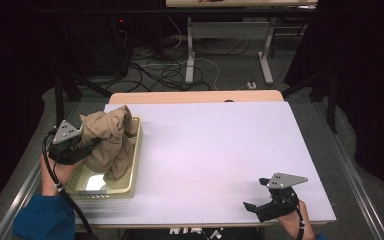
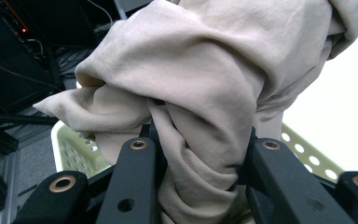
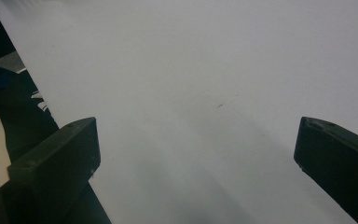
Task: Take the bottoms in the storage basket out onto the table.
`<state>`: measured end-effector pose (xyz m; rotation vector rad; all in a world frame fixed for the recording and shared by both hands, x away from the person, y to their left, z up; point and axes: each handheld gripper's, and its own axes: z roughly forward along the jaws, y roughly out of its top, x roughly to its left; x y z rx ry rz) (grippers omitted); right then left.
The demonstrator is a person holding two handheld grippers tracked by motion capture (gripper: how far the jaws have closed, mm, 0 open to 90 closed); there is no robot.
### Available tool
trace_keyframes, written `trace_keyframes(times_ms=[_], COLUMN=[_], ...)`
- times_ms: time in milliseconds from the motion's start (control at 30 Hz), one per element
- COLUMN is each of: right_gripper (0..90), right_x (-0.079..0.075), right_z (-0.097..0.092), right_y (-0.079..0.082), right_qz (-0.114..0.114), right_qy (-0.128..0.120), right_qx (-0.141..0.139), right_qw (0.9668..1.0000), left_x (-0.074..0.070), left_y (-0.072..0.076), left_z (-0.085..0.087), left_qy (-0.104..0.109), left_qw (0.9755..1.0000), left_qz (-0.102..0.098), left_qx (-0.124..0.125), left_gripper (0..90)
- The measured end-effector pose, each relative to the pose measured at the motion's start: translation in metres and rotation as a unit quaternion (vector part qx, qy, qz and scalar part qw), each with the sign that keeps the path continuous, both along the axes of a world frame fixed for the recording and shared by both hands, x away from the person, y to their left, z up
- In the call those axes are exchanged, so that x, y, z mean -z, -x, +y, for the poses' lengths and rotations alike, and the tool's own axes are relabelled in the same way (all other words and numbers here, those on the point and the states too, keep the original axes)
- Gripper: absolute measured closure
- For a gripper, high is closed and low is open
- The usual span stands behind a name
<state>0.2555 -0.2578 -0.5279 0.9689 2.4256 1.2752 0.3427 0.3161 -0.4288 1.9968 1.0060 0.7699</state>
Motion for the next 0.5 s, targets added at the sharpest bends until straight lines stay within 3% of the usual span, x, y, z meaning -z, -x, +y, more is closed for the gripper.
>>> trace_keyframes(times_ms=[500], right_gripper=[0.1], right_x=[0.0001], right_z=[0.0002], right_y=[0.0001], right_qz=[-0.001], right_qy=[-0.001], right_qx=[0.001], right_qw=[1.0], left_x=[-0.0089], left_y=[0.0028], left_z=[-0.0038], left_qy=[0.006], left_qw=[0.9999], left_qz=[-0.015], left_qx=[0.006], left_gripper=[71.1])
